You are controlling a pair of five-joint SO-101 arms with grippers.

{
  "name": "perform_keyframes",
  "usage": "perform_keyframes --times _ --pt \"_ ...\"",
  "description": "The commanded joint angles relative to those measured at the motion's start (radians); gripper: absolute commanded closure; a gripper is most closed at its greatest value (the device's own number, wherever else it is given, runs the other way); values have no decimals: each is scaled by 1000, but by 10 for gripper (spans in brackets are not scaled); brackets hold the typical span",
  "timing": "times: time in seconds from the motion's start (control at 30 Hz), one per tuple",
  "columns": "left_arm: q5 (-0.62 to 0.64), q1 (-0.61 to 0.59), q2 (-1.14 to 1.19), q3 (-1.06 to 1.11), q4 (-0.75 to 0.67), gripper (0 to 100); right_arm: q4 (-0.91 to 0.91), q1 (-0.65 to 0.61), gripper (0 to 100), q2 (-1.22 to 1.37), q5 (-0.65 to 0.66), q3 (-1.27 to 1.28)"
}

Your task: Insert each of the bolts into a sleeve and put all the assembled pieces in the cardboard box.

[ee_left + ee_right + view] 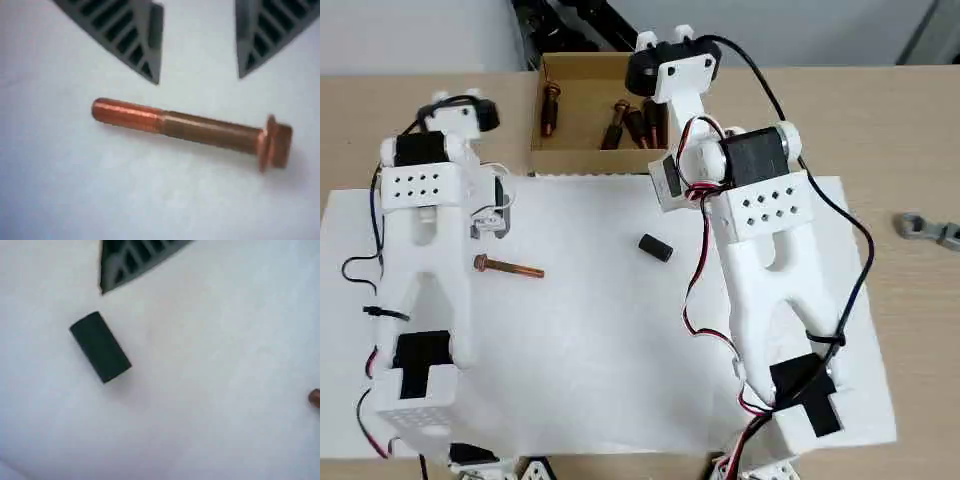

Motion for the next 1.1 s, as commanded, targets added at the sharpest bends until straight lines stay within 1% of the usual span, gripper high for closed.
perform_keyframes --times 0.0,0.2,0.33,0.5,0.6,0.7,1.07 --pt "199 0 -55 -41 18 909 2 -31 779 -41 8 -40" --pt "473 -2 -57 -36 51 910 -8 -41 779 -41 9 -40" --pt "666 -38 -54 -36 43 910 -8 -41 779 -41 8 -40" --pt "813 -92 -48 -35 38 910 -8 -41 779 -41 8 -40" --pt "864 -109 -46 -7 34 910 -8 -41 779 -35 8 -40" --pt "904 -101 -46 76 20 910 -5 -42 779 -12 8 -40" --pt "904 -95 -46 263 -250 910 -10 -76 779 64 8 -40"
